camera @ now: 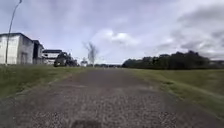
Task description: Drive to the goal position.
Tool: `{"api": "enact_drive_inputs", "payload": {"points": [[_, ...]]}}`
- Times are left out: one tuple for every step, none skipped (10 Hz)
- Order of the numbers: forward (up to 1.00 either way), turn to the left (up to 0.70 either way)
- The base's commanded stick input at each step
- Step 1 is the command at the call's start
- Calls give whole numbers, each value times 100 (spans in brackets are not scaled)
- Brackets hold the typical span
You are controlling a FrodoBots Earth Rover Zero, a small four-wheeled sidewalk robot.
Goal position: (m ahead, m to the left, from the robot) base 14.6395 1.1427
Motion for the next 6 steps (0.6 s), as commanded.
{"api": "enact_drive_inputs", "payload": {"points": [[70,34],[70,14],[70,2],[70,0],[70,0],[70,0]]}}
